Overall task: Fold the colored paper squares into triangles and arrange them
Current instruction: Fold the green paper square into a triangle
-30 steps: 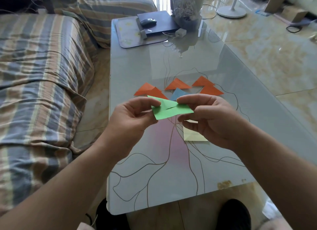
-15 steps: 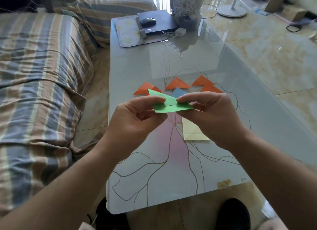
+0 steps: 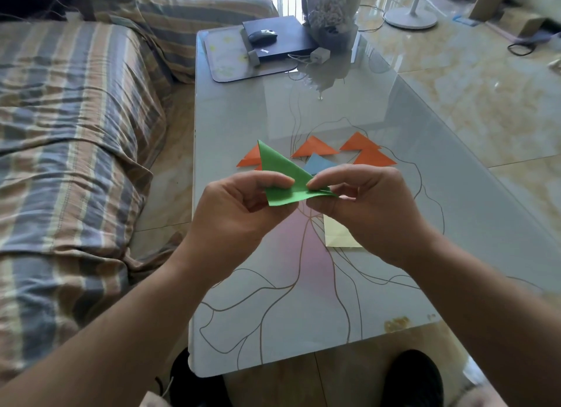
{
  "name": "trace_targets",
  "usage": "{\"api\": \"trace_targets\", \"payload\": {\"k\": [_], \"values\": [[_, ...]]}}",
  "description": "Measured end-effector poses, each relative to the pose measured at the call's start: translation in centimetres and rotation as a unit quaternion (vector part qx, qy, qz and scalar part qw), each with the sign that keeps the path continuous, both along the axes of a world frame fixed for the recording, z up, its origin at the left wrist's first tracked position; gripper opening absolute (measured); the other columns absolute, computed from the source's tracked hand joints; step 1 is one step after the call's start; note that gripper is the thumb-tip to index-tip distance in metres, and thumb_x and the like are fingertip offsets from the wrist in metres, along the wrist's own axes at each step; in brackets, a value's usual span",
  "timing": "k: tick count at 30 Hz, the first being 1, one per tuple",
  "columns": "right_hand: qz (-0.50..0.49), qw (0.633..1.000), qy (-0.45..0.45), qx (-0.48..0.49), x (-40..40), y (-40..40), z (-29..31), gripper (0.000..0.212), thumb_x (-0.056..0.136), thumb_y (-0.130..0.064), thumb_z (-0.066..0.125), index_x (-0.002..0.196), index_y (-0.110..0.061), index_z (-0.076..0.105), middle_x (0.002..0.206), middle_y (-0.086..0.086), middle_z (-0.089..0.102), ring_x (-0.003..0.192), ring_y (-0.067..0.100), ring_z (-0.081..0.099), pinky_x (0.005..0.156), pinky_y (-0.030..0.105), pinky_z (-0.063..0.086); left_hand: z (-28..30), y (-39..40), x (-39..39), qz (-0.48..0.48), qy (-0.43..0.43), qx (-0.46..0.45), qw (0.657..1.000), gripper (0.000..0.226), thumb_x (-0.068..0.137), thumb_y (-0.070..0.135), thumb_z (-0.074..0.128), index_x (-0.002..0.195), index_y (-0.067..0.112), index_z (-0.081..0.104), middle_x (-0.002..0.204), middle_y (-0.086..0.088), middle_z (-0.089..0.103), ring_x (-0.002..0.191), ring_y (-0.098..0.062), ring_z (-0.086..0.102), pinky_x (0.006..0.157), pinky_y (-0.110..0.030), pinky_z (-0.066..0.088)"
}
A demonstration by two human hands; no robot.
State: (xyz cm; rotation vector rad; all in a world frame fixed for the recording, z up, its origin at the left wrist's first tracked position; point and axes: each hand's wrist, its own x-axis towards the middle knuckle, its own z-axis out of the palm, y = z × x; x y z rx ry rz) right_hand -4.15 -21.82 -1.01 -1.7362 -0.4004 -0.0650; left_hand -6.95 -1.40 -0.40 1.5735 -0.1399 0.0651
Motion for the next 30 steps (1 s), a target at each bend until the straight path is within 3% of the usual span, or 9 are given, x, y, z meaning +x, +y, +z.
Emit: {"api": "trace_targets", "payload": {"k": [7, 10, 16, 20, 23, 27, 30], "values": [[-0.025, 0.999, -0.045, -0.01, 0.3, -0.1, -0.4, 0.021, 0.078, -0.011, 0.087, 0.084, -0.03, 0.079, 0.088, -0.002, 0.075, 0.081, 0.029, 0.07, 0.073, 0.05, 0.061, -0.3, -0.4, 0.0, 0.033, 0.011, -0.036, 0.999, 0.018, 0.081, -0.003, 0.078, 0.094, 0.01, 0.074, 0.096, -0.007, 0.081, 0.092, -0.021, 0.078, 0.085, -0.029, 0.06], [-0.035, 0.999, -0.037, -0.007, 0.1, 0.0, -0.4, 0.015, 0.078, -0.018, 0.086, 0.083, -0.028, 0.078, 0.085, 0.0, 0.075, 0.079, 0.03, 0.07, 0.072, 0.052, 0.06, -0.3, -0.8, -0.1, 0.054, 0.041, -0.075, 0.995, 0.018, 0.078, 0.007, 0.079, 0.095, 0.01, 0.075, 0.092, -0.011, 0.08, 0.084, -0.022, 0.075, 0.084, -0.035, 0.061], [-0.047, 0.999, -0.014, -0.013, -0.1, 0.2, -0.4, 0.011, 0.083, -0.016, 0.086, 0.085, -0.02, 0.077, 0.081, 0.001, 0.075, 0.075, 0.023, 0.071, 0.069, 0.037, 0.061, -0.3, -1.5, -0.4, 0.064, 0.084, -0.137, 0.985, 0.015, 0.074, 0.015, 0.078, 0.089, 0.016, 0.075, 0.089, -0.016, 0.078, 0.085, -0.026, 0.075, 0.081, -0.035, 0.061], [-0.053, 0.997, 0.035, 0.037, -0.3, 0.5, -0.5, 0.013, 0.081, -0.011, 0.087, 0.082, -0.011, 0.074, 0.076, 0.005, 0.073, 0.071, 0.017, 0.069, 0.068, 0.036, 0.058, -0.2, -1.8, -0.5, 0.08, 0.091, -0.137, 0.983, 0.023, 0.073, 0.014, 0.077, 0.093, 0.011, 0.066, 0.087, -0.016, 0.078, 0.084, -0.026, 0.076, 0.082, -0.037, 0.062], [-0.064, 0.99, 0.081, 0.1, -0.5, 0.9, -0.5, 0.022, 0.081, -0.001, 0.085, 0.08, 0.001, 0.063, 0.076, 0.027, 0.067, 0.068, 0.028, 0.062, 0.068, 0.049, 0.056, 0.1, -1.9, -0.6, 0.088, 0.096, -0.136, 0.982, 0.03, 0.074, 0.014, 0.077, 0.1, 0.012, 0.061, 0.088, -0.016, 0.078, 0.084, -0.026, 0.077, 0.081, -0.037, 0.062], [-0.073, 0.972, 0.154, 0.163, -0.4, 1.3, -0.4, 0.026, 0.083, 0.006, 0.079, 0.084, -0.009, 0.058, 0.068, 0.013, 0.06, 0.065, 0.026, 0.06, 0.075, 0.047, 0.056, 0.4, -1.8, -0.7, 0.09, 0.116, -0.135, 0.98, 0.034, 0.086, 0.012, 0.075, 0.115, 0.014, 0.058, 0.092, -0.016, 0.078, 0.088, -0.027, 0.078, 0.082, -0.036, 0.062], [-0.075, 0.965, 0.183, 0.174, -0.3, 1.4, -0.4, 0.027, 0.084, 0.007, 0.078, 0.096, -0.007, 0.058, 0.069, 0.015, 0.052, 0.062, 0.023, 0.06, 0.072, 0.042, 0.057, 0.3, -1.8, -0.6, 0.096, 0.13, -0.143, 0.976, 0.029, 0.091, 0.009, 0.072, 0.116, 0.016, 0.058, 0.092, -0.016, 0.079, 0.087, -0.027, 0.077, 0.08, -0.035, 0.061]]}}
